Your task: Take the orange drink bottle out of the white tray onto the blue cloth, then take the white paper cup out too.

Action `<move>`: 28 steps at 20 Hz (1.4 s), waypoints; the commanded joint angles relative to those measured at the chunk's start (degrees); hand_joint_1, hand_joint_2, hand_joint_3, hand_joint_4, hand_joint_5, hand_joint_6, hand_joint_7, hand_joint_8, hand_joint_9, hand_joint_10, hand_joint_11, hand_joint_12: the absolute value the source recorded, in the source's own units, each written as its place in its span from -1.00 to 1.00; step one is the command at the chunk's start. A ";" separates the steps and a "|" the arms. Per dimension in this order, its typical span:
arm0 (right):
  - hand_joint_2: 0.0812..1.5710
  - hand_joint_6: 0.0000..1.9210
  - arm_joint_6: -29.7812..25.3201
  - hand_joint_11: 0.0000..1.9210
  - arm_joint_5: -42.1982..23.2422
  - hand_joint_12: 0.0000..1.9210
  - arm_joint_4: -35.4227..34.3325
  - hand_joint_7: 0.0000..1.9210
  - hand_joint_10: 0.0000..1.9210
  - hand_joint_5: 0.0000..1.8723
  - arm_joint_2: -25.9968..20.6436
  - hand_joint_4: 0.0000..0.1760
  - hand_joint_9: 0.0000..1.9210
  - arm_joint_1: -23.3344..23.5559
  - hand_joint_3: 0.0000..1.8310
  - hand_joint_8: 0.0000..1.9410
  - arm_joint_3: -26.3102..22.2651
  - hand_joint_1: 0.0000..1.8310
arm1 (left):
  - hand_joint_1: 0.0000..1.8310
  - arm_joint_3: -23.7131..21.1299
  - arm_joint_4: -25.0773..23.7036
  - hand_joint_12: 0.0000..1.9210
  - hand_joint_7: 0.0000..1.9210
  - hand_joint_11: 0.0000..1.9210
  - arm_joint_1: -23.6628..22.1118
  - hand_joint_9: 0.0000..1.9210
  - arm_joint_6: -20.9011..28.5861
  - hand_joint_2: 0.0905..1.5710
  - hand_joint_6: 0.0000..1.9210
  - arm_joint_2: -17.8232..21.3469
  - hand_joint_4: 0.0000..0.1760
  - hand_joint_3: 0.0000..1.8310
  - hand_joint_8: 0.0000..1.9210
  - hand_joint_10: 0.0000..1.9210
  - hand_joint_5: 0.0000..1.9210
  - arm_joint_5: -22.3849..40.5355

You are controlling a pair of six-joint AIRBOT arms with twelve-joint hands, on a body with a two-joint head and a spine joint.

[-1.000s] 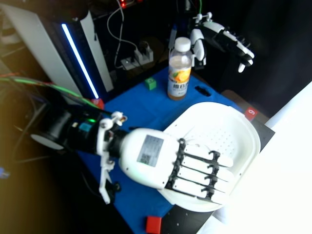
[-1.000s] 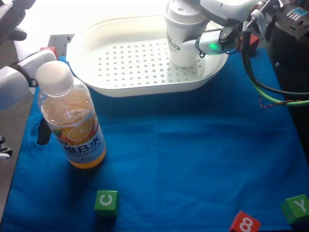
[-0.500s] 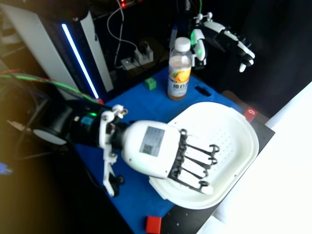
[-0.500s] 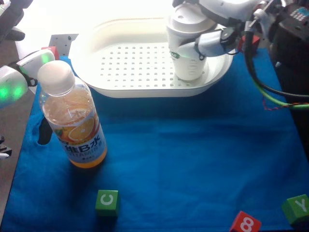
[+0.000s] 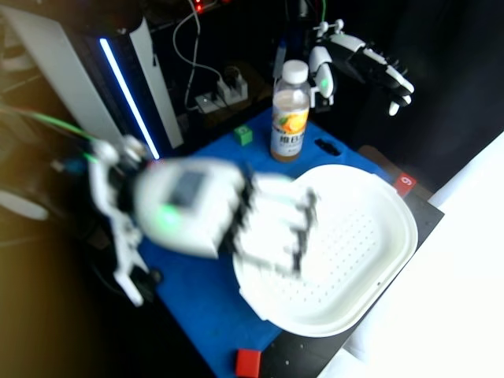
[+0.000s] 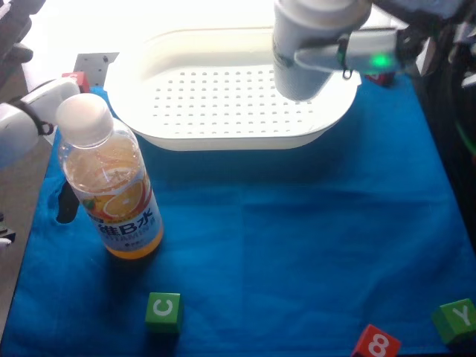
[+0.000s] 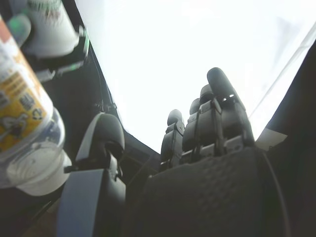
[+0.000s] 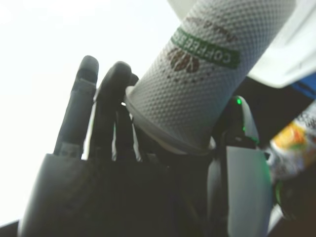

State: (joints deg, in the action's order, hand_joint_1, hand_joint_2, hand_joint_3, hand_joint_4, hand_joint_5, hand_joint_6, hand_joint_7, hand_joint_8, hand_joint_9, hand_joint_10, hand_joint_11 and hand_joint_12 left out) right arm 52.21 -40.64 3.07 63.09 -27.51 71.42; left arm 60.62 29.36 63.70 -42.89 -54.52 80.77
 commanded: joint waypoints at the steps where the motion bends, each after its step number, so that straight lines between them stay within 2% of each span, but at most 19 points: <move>1: 0.51 0.41 -2.38 -0.52 -11.42 1.00 0.82 -0.74 0.77 -0.90 -1.42 -1.00 -0.66 -0.11 -1.00 0.40 -1.32 0.00 | -0.38 -0.05 -0.38 -0.02 -0.96 -1.00 -0.21 -0.88 0.47 0.66 -1.00 0.10 0.24 -1.00 -1.00 -1.00 -0.90 7.78; 4: 0.50 0.32 -4.79 -0.59 -16.27 1.00 3.87 -0.74 0.81 -0.87 -6.17 -1.00 -0.72 -3.95 -1.00 0.43 -6.93 0.00 | -0.39 -0.39 0.34 -0.07 -0.96 -1.00 0.61 -0.89 0.62 0.67 -1.00 0.42 0.38 -1.00 -1.00 -1.00 -0.90 8.54; 5: 0.52 0.24 -4.79 -0.68 -17.05 1.00 4.15 -0.77 0.83 -0.86 -7.26 -1.00 -0.77 -5.33 -1.00 0.42 -8.29 0.01 | -0.34 -0.39 0.49 -0.06 -0.96 -1.00 0.70 -0.90 0.63 0.69 -1.00 0.42 0.17 -1.00 -1.00 -1.00 -0.90 8.56; 9: 0.53 0.28 -4.97 -0.76 -17.78 1.00 4.25 -0.78 0.82 -0.86 -7.81 -1.00 -0.76 -11.06 -1.00 0.43 -10.28 -0.01 | -0.28 -0.49 1.10 -0.04 -0.97 -1.00 1.07 -0.90 0.76 0.71 -1.00 0.26 0.01 -0.99 -1.00 -1.00 -0.89 9.06; 10: 0.52 0.28 -5.09 -0.66 -17.75 1.00 4.26 -0.74 0.83 -0.85 -7.35 -1.00 -0.73 -12.37 -1.00 0.38 -10.02 -0.09 | -0.31 -0.49 1.19 0.05 -0.97 -1.00 1.11 -0.88 0.75 0.73 -1.00 0.21 0.07 -0.99 -1.00 -0.99 -0.89 8.99; 12: 0.54 0.25 -6.63 -0.71 -16.90 1.00 3.84 -0.80 0.85 -0.93 -6.43 -1.00 -0.77 -14.78 -1.00 0.36 -9.27 -0.13 | -0.30 -0.55 1.27 -0.03 -0.95 -1.00 1.15 -0.89 0.75 0.72 -1.00 0.23 0.27 -1.00 -1.00 -1.00 -0.89 9.07; 14: 0.54 0.15 -7.78 -0.52 -15.51 0.99 3.70 -0.81 0.70 -0.98 -5.39 -1.00 -0.64 -16.82 -1.00 0.29 -8.73 -0.14 | -0.32 -0.61 1.38 -0.15 -0.95 -1.00 1.25 -0.89 0.76 0.72 -1.00 0.26 0.24 -1.00 -1.00 -1.00 -0.89 9.26; 15: 0.54 -0.11 -7.79 -0.56 -14.80 0.93 3.60 -0.83 0.57 -1.00 -5.08 -1.00 -0.63 -17.39 -1.00 0.13 -8.70 -0.15 | -0.32 -0.72 1.43 -0.10 -0.95 -1.00 1.34 -0.88 0.76 0.70 -1.00 0.27 0.32 -1.00 -1.00 -0.99 -0.90 9.40; 16: 0.54 -0.40 -7.79 -0.82 -14.23 0.91 3.60 -0.90 0.44 -1.00 -4.83 -1.00 -0.83 -17.77 -1.00 -0.11 -8.71 -0.13 | -0.34 -0.81 1.43 -0.10 -0.95 -1.00 1.44 -0.88 0.76 0.70 -1.00 0.27 0.34 -1.00 -1.00 -1.00 -0.90 9.53; 17: 0.52 -0.88 -7.79 -0.96 -13.90 0.69 3.58 -0.97 -0.16 -1.00 -4.71 -1.00 -0.97 -18.10 -1.00 -0.58 -8.78 -0.25 | -0.35 -0.84 1.43 -0.06 -0.96 -1.00 1.52 -0.88 0.76 0.70 -1.00 0.27 0.34 -1.00 -1.00 -1.00 -0.92 9.60; 18: 0.52 -0.88 -7.79 -0.96 -13.85 0.69 3.55 -0.97 -0.16 -1.00 -4.79 -1.00 -0.97 -18.36 -1.00 -0.58 -9.02 -0.25 | -0.35 -0.84 1.47 -0.06 -0.96 -1.00 1.54 -0.88 0.76 0.70 -1.00 0.27 0.34 -1.00 -1.00 -1.00 -0.92 9.61; 19: 0.44 -1.00 -7.79 -1.00 -13.84 -0.06 3.53 -1.00 -0.93 -1.00 -5.24 -0.25 -1.00 -18.64 -1.00 -0.98 -9.57 -0.41 | -0.33 -0.84 1.50 0.02 -0.97 -1.00 1.54 -0.89 0.76 0.71 -1.00 0.27 0.28 -1.00 -1.00 -1.00 -0.92 9.66; 20: 0.40 -1.00 -7.79 -1.00 -13.91 -0.35 3.32 -1.00 -0.99 -1.00 -5.77 -0.11 -1.00 -18.85 -1.00 -1.00 -10.15 -0.47 | -0.33 -0.90 1.52 0.03 -0.98 -1.00 1.54 -0.89 0.76 0.71 -1.00 0.30 0.30 -1.00 -1.00 -1.00 -0.92 9.79; 21: 0.35 -1.00 -7.79 -1.00 -14.22 -0.49 3.29 -1.00 -1.00 -1.00 -6.51 -0.04 -1.00 -18.99 -1.00 -1.00 -10.81 -0.53 | -0.32 -0.96 1.52 0.05 -0.97 -1.00 1.55 -0.89 0.76 0.70 -1.00 0.35 0.34 -1.00 -1.00 -1.00 -0.92 9.86; 23: 0.29 -1.00 -7.80 -1.00 -15.47 -0.95 3.29 -1.00 -1.00 -1.00 -7.74 0.07 -1.00 -19.44 -1.00 -1.00 -12.06 -0.53 | -0.35 -1.08 1.50 0.07 -0.98 -1.00 1.75 -0.90 0.95 0.71 -1.00 0.40 0.24 -1.00 -1.00 -1.00 -0.94 9.89; 25: 0.26 -1.00 -8.21 -1.00 -17.04 -0.99 3.31 -1.00 -1.00 -1.00 -8.92 0.08 -1.00 -19.88 -1.00 -1.00 -13.28 -0.54 | -0.35 -1.15 1.61 0.06 -0.98 -1.00 2.04 -0.90 1.04 0.71 -1.00 0.38 0.22 -1.00 -1.00 -1.00 -0.93 10.26; 26: 0.21 -1.00 -9.71 -1.00 -18.46 -1.00 3.52 -1.00 -1.00 -1.00 -9.48 0.70 -1.00 -20.22 -1.00 -1.00 -13.57 -0.57 | -0.37 -1.18 1.66 -0.04 -0.98 -1.00 2.22 -0.90 1.18 0.69 -1.00 0.42 0.28 -1.00 -1.00 -1.00 -0.93 10.33; 27: 0.18 -1.00 -12.52 -1.00 -20.66 -1.00 3.63 -1.00 -1.00 -1.00 -9.92 0.94 -1.00 -21.00 -1.00 -1.00 -13.42 -0.57 | -0.35 -1.19 1.77 -0.07 -0.98 -1.00 2.37 -0.90 1.30 0.70 -1.00 0.42 0.29 -1.00 -1.00 -1.00 -0.93 10.40; 28: 0.16 -1.00 -14.41 -0.99 -22.54 -0.99 3.63 -1.00 -1.00 -1.00 -10.20 0.99 -1.00 -21.55 -1.00 -1.00 -13.35 -0.57 | -0.33 -1.22 1.81 -0.07 -0.98 -1.00 2.43 -0.90 1.31 0.70 -1.00 0.42 0.30 -1.00 -1.00 -1.00 -0.93 10.48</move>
State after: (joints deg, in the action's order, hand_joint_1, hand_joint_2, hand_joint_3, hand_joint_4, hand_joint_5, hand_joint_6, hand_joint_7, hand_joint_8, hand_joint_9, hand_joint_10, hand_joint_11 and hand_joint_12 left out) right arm 37.98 -54.63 7.66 52.97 -49.84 57.98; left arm 59.33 31.73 66.32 -42.02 -54.46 83.96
